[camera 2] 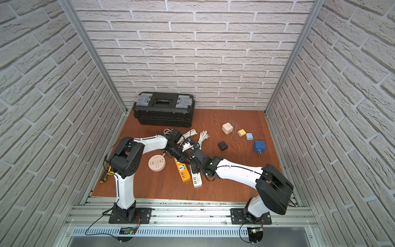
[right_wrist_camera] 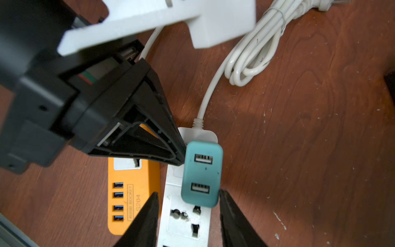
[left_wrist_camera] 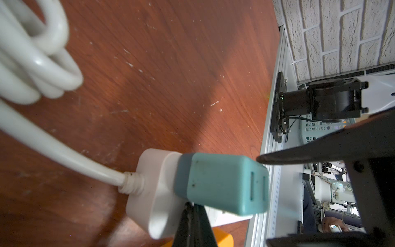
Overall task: Pull the plug off the socket
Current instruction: Remove the plug from the socket.
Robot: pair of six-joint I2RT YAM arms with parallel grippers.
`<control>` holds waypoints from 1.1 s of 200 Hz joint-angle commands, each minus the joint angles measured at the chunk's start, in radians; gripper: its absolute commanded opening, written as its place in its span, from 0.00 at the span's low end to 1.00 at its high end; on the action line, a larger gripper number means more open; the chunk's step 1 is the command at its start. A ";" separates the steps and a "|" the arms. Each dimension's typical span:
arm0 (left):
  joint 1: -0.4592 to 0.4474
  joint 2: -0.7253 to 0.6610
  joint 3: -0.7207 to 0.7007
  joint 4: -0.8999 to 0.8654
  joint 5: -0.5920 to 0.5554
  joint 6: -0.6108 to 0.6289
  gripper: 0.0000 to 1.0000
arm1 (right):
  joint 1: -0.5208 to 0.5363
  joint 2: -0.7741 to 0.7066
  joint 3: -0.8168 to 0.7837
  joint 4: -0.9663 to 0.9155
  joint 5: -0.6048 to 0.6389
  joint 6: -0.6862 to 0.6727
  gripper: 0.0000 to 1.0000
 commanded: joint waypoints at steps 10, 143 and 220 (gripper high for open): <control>0.017 0.055 -0.039 -0.001 -0.175 0.006 0.00 | 0.005 0.027 0.018 0.054 0.043 -0.001 0.43; 0.022 0.105 0.011 -0.058 -0.175 -0.009 0.00 | 0.112 0.053 0.027 0.069 0.268 -0.042 0.03; 0.026 0.109 0.011 -0.049 -0.182 -0.017 0.00 | 0.115 0.017 0.008 0.131 0.247 -0.021 0.03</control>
